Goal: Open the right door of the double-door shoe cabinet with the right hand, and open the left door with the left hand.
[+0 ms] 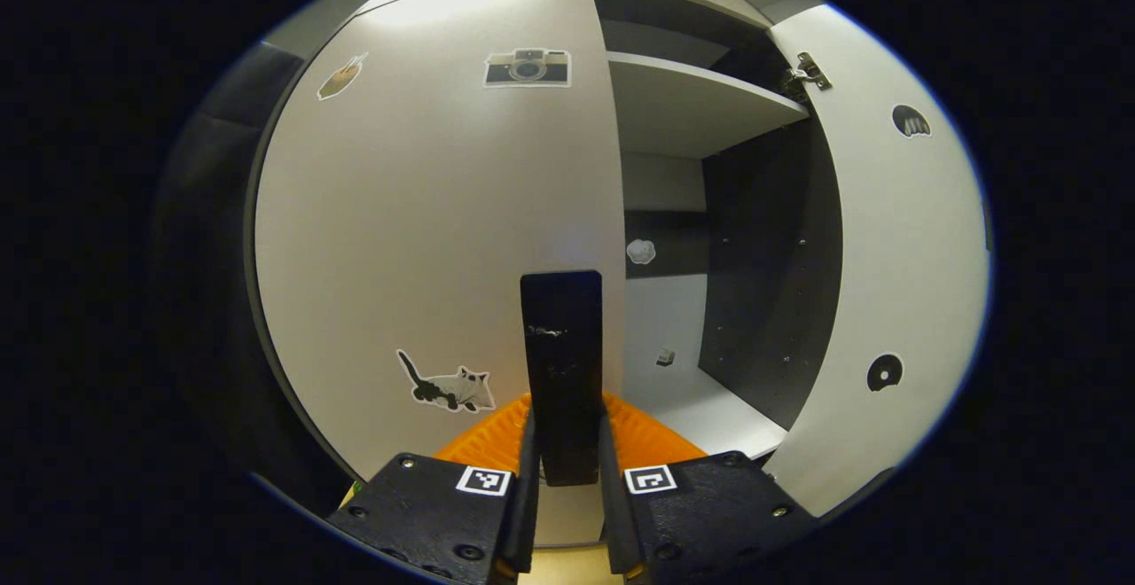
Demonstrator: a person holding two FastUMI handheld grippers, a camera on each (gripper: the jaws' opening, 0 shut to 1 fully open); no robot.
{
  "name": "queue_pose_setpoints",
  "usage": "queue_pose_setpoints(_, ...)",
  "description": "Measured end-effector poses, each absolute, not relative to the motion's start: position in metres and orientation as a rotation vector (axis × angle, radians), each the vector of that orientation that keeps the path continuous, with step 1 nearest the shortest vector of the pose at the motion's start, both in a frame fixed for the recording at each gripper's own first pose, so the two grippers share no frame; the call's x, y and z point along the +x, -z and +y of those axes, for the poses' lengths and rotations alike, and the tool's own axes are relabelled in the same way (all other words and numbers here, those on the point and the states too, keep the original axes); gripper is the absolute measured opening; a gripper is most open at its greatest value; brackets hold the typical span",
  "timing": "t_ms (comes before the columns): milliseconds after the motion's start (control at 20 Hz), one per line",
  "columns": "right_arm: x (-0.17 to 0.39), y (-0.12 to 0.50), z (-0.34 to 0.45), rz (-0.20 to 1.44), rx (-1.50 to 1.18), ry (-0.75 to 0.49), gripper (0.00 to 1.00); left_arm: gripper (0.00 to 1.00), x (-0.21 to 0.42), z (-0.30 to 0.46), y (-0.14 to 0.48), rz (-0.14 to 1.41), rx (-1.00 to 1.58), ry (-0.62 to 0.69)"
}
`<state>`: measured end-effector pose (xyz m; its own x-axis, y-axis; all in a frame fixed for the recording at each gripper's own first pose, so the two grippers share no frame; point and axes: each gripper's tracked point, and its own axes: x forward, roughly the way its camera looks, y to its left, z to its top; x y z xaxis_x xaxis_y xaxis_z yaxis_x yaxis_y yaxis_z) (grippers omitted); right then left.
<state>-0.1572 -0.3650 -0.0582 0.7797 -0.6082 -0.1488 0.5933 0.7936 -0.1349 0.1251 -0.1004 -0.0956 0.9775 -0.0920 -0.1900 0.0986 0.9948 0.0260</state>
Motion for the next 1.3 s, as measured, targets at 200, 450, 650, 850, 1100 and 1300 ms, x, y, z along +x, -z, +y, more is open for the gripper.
queue_pose_setpoints(200,-0.148,0.059,-0.359,0.199,-0.119,0.620,0.96,0.30,0.121,-0.100,0.095,0.182,0.020,0.116)
queue_pose_setpoints(450,-0.140,0.061,-0.352,0.193,-0.097,0.578,0.92,0.26,0.102,-0.099,0.092,0.183,0.002,0.150)
queue_pose_setpoints(650,-0.138,0.063,-0.345,0.192,-0.086,0.549,0.95,0.24,0.087,-0.096,0.091,0.185,-0.010,0.167)
queue_pose_setpoints(850,-0.135,0.062,-0.340,0.192,-0.085,0.524,0.92,0.24,0.069,-0.090,0.089,0.182,-0.018,0.170)
queue_pose_setpoints(1100,-0.134,0.061,-0.333,0.196,-0.090,0.494,0.92,0.24,0.049,-0.081,0.088,0.182,-0.037,0.172)
queue_pose_setpoints(1300,-0.125,0.060,-0.324,0.190,-0.085,0.463,0.95,0.24,0.035,-0.074,0.087,0.183,-0.042,0.170)
